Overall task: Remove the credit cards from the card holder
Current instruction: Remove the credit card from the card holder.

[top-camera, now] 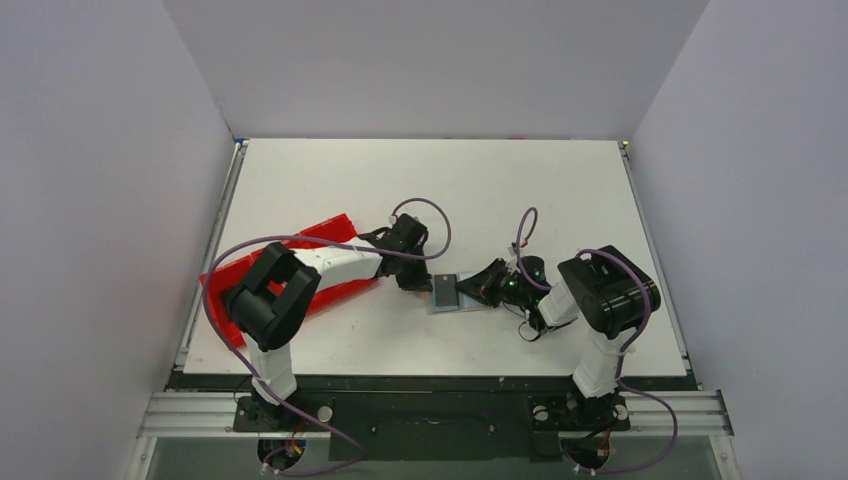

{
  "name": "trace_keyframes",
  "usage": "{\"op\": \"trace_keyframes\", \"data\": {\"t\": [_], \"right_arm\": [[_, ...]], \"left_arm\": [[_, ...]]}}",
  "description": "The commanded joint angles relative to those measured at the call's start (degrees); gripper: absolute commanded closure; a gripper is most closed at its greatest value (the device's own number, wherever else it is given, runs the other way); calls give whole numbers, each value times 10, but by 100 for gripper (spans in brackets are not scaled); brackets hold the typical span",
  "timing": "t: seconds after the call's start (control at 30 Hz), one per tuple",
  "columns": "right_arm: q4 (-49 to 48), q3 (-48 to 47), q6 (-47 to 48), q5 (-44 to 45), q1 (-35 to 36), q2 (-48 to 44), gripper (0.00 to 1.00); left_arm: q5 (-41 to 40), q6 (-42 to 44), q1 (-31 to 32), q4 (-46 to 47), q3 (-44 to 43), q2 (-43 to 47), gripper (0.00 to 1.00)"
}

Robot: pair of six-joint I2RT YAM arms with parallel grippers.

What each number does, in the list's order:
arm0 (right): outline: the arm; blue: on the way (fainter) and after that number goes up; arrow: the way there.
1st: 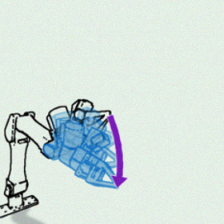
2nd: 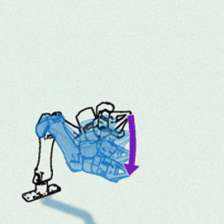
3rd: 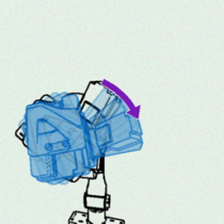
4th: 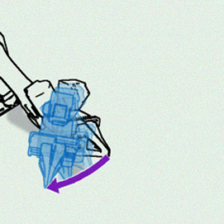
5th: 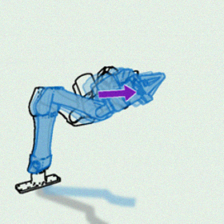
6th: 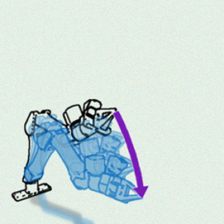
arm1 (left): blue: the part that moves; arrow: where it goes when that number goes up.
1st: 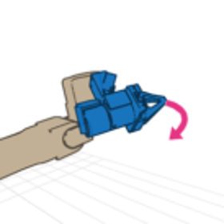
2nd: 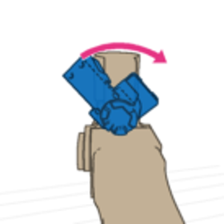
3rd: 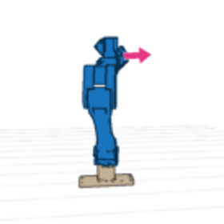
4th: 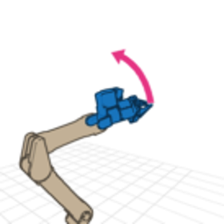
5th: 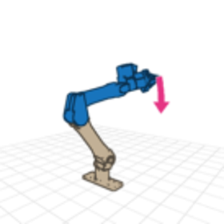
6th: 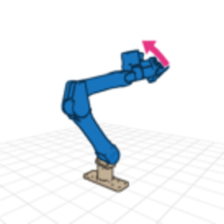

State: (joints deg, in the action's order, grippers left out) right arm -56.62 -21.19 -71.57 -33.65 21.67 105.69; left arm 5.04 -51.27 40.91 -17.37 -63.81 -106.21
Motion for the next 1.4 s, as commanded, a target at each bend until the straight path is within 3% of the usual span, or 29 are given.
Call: {"op": "trace_keyframes", "data": {"t": [0.0, 0.53, 1.37], "right_arm": [[-15, 2, 14, 0, 1, -5, 100], [206, -9, 151, 74, -9, -121, 100], [303, -22, 204, 106, -19, -185, 100]], "left_arm": [[-29, 14, -2, -56, 7, -34, 100], [-34, 40, -41, -68, 28, -30, 100], [-33, 43, -44, -64, 32, -31, 100]]}}
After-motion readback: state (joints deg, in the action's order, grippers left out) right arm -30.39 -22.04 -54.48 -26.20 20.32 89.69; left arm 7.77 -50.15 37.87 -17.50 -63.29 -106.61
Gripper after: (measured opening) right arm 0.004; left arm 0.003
